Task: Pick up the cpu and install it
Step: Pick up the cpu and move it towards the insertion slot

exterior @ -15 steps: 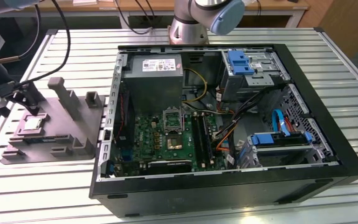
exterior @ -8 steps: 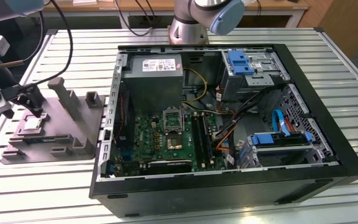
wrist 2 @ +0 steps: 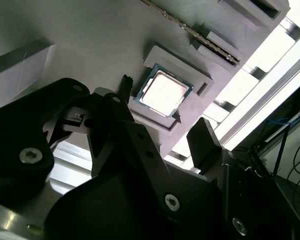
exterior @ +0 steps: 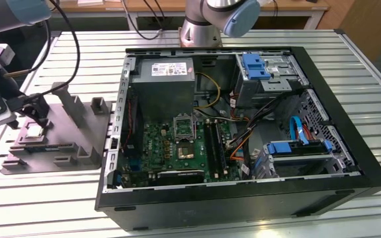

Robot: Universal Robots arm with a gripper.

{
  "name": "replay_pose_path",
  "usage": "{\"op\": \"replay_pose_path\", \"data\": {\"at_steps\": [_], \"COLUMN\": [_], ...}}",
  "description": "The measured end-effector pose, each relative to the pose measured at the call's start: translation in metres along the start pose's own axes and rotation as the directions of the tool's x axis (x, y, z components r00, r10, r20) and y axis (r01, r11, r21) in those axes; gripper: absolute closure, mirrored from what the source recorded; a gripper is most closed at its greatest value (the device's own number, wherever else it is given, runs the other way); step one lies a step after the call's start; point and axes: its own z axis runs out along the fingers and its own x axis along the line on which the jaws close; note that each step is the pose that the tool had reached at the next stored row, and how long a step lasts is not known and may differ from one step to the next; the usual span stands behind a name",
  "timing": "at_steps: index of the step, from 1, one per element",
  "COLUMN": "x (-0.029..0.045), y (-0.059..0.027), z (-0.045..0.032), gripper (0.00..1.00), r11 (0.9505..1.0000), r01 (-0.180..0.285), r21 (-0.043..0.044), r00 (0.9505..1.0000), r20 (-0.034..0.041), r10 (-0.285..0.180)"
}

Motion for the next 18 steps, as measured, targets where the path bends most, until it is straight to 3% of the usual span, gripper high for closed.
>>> {"op": "replay_pose_path", "data": {"at_steps": [9, 18], "x": [0.0016, 0.0036], "y": [-0.0007, -0.0010], "z": [0.0160, 0.0234], "gripper": [0.29, 0.29], "r11": [1.0000, 1.0000], "r01": [0.000, 0.000], "r21": [0.0000, -0.0004], "r00": [1.0000, 1.0000], "r20": [0.0034, 0.0036], "r10": [0.000, 0.000]}}
